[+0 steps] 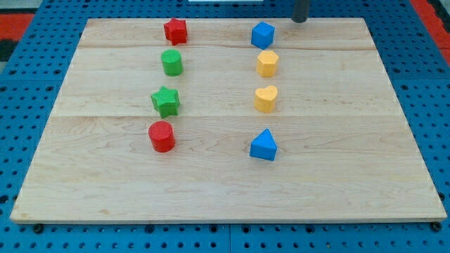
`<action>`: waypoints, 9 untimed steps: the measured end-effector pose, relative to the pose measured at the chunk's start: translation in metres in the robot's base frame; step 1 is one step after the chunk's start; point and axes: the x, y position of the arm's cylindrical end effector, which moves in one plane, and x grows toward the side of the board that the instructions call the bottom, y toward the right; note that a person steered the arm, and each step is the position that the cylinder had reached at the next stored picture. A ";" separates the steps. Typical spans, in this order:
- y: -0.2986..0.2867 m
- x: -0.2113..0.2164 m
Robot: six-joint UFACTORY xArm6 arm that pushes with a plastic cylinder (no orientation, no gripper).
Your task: Point at the red star
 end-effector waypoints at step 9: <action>-0.216 0.001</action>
